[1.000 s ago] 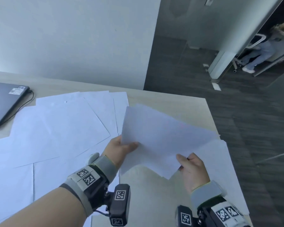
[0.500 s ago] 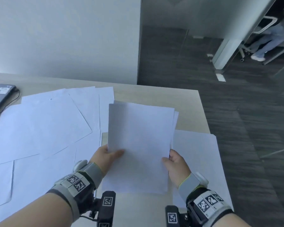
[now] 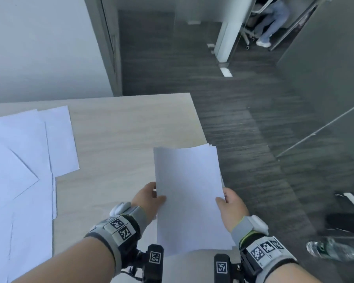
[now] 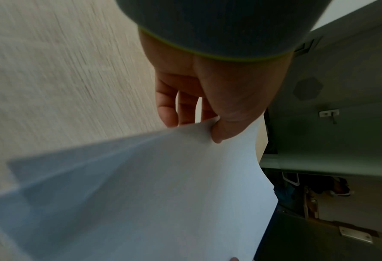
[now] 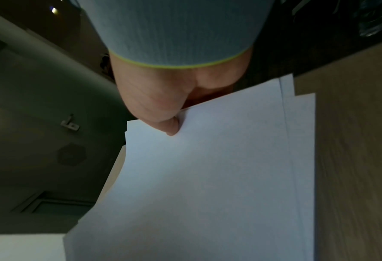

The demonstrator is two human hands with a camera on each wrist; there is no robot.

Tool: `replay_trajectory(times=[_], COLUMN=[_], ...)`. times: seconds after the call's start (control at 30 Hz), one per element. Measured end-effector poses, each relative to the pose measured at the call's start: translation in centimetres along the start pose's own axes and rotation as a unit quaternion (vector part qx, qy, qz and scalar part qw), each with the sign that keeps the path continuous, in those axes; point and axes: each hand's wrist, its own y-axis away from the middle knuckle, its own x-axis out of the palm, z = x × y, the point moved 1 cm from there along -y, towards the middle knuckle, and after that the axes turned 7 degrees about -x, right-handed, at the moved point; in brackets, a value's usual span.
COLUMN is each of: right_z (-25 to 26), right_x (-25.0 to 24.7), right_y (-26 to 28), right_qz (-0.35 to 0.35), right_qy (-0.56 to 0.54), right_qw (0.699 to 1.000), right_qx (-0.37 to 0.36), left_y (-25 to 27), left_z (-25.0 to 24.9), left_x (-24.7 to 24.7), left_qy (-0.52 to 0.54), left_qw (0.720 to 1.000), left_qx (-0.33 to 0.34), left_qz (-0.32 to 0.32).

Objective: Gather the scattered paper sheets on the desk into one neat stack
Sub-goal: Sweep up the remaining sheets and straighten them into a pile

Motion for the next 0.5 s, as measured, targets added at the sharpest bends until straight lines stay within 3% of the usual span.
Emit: replay_trajectory(times=[0.27,0.5], right_z=[-2.4,-1.2], right_x=[-1.0,-0.6], right_y=[-1.5,-1.9], right_qz=[-0.047,0.012], right_qy=[0.13,0.115], right_qw=[0.99,0.993], right_qx=[0.026,0.027], left_y=[-0.7,0.1], left_z=[0.4,0.4], left_x=[0.7,2.5], left_qy=[-0.114,-0.092], left_qw=[0.991,0.994], left_qx=[-0.002,0.035], left_qz=[-0.062,-0.036])
